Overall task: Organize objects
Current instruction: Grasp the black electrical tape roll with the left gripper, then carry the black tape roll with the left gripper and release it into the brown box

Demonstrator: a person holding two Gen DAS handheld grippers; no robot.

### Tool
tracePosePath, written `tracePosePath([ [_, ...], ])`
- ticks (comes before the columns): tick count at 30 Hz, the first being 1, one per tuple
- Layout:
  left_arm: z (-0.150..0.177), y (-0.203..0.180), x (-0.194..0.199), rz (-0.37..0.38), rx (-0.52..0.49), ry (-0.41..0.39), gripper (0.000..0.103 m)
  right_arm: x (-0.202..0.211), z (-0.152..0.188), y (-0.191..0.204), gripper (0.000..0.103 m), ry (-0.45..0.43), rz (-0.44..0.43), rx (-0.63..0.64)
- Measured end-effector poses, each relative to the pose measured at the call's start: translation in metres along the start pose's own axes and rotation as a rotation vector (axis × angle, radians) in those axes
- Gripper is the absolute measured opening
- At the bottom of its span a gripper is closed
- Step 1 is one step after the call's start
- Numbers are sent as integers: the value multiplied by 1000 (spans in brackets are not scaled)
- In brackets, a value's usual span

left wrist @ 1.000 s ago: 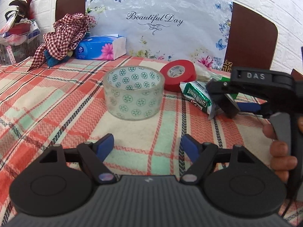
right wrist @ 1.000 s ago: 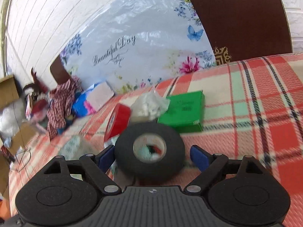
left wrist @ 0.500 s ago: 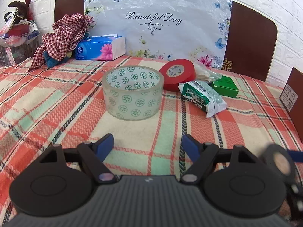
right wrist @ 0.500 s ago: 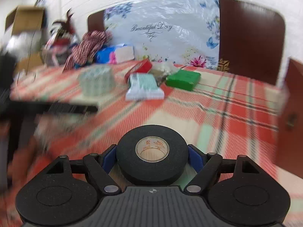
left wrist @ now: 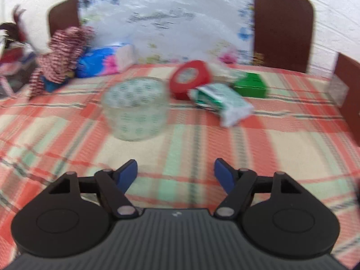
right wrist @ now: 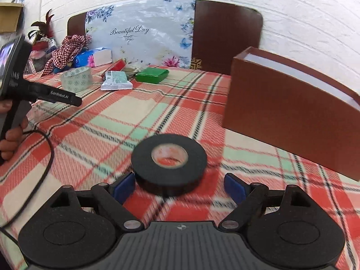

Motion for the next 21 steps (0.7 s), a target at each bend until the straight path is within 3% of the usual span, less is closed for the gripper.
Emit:
tracePosePath([
  [6,-3,-121,33,360,-63,83,70,0,1,3,80,-7,-5,5],
  [8,2,-157,39,439,-108,134,68,1,1,4,78,-13,-11,13],
  [11,13,-186,36,461,-170,196,64,3,1,5,77,-20,-15,19],
  [15,31,-193,25,482,-134,303,51,0,1,5,77,-19,-29,17],
  [18,32,-192,23,474,-134,299,34,-1,1,9,70,-16,-47,30],
  [21,28,-191,20,466,-104,311,32,-1,-2,13,68,-22,-59,45],
])
Point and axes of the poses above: each gripper's, at about its wrist camera, not at the fingertips, and x roughly against the way its jaws point, y to its left, z to its underside, the point moved 9 cm from there along -x, roughly the way its jaws point, and after that the axes turned 5 degrees about z, right-handed, at the moved point
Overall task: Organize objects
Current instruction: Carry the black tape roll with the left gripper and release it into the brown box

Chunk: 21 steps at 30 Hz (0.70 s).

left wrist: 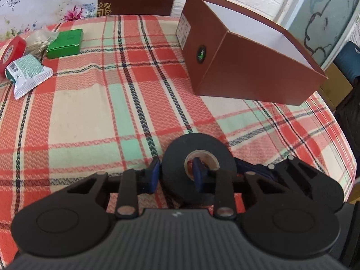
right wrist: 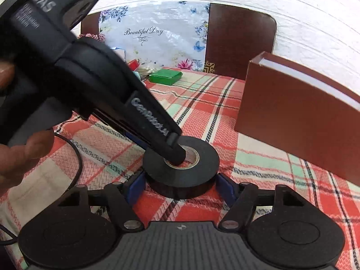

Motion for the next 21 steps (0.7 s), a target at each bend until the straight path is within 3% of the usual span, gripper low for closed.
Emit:
tracePosePath([
  [5,-19,-16,16,7,-13,-40,32,15,-9,-9,68,-72,29,-33],
  [9,-53,-52,29,27,-97,-105,32,36,-30,-35,68,-189,124,-38],
  [15,-112,-129,20,77,-247,-182,32,59,-57,-105,68,-294,291,-69],
  [21,-154,-193,-20,132,-304,-196,32,60,-62,-180,68,-299,417,-111],
])
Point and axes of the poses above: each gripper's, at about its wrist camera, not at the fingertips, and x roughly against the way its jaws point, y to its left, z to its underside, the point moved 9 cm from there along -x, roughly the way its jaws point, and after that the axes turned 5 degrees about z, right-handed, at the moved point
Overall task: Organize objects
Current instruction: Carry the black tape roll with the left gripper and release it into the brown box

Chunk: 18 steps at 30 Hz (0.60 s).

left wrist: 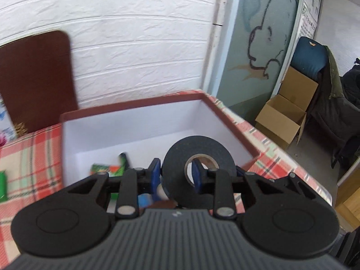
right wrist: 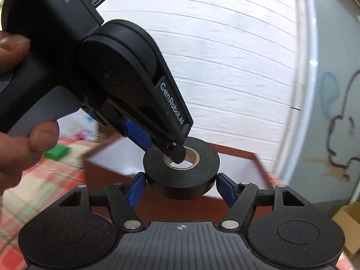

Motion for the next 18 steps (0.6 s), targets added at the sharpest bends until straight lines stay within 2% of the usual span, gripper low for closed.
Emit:
tracePosePath([
  [8,-25,-25,-70,14,-30,6,33,-49,12,-55,67,44,95,-42],
  [9,-26,-25,-77,-4,-38,6,33,-53,14,-59,77,37,115,-47],
  [10,-25,-25,-81,-26,-42,13,33,-54,13,-63,81,27,128,-69],
  [12,-20,-24,-82,-25,-38,23,33,-52,14,-65,76,31,141,-81],
  [18,-5,-27,-52,-9,-60,-2,35,-15,20,-63,76,-36,175,-142],
])
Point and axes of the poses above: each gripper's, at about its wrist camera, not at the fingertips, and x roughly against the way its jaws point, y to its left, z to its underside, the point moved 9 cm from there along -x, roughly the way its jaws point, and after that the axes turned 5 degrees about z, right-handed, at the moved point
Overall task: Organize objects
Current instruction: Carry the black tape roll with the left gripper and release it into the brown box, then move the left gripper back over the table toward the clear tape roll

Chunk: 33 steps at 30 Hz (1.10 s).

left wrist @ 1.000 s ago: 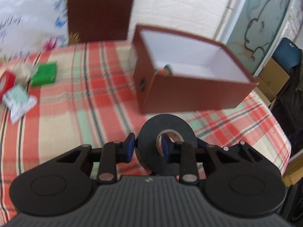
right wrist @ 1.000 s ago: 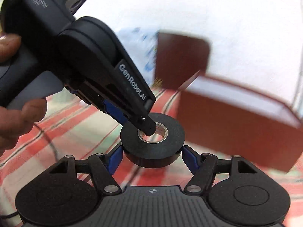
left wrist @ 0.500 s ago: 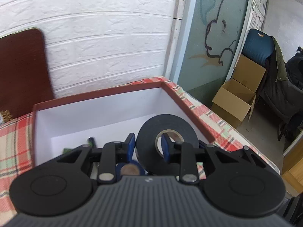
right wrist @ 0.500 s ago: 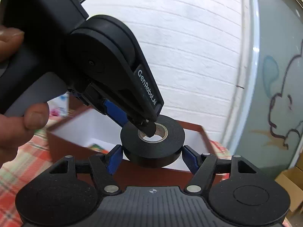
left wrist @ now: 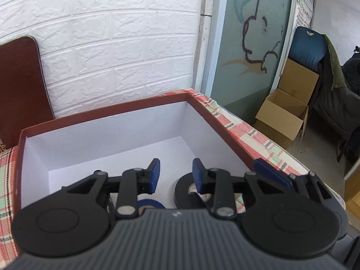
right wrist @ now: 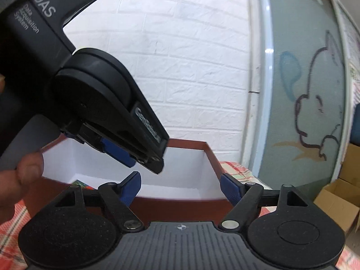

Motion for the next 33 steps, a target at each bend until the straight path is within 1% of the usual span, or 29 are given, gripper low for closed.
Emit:
tracePosePath([
  [2,6,-3,9,-4,-3,5,36,16,2,-2,76,-13,25,-22],
  [5,15,-8,23,-23,-20,18,38,31,10,4,76,4,40,-58],
  [7,22,-9,31,-42,-24,28,40,42,16,5,76,34,29,-74],
  [9,31,-8,40,-51,-15,36,41,45,23,9,77,70,15,-79],
  [10,35,-7,44,-54,-11,40,41,45,29,9,77,88,7,-83],
  [11,39,-6,48,-58,-7,43,42,37,34,8,77,108,-2,-88],
  [15,60,1,64,-79,10,57,44,44,46,17,77,181,-29,-111],
  [20,84,18,81,-124,34,71,46,51,57,34,77,247,-76,-133],
  [24,105,39,91,-181,60,93,48,53,68,52,76,313,-128,-137],
  [27,122,54,96,-222,88,116,54,58,74,65,76,348,-156,-125],
  [29,133,63,99,-246,98,128,57,60,77,71,76,361,-162,-124],
  [33,153,73,102,-276,111,155,58,62,81,75,76,376,-156,-134],
])
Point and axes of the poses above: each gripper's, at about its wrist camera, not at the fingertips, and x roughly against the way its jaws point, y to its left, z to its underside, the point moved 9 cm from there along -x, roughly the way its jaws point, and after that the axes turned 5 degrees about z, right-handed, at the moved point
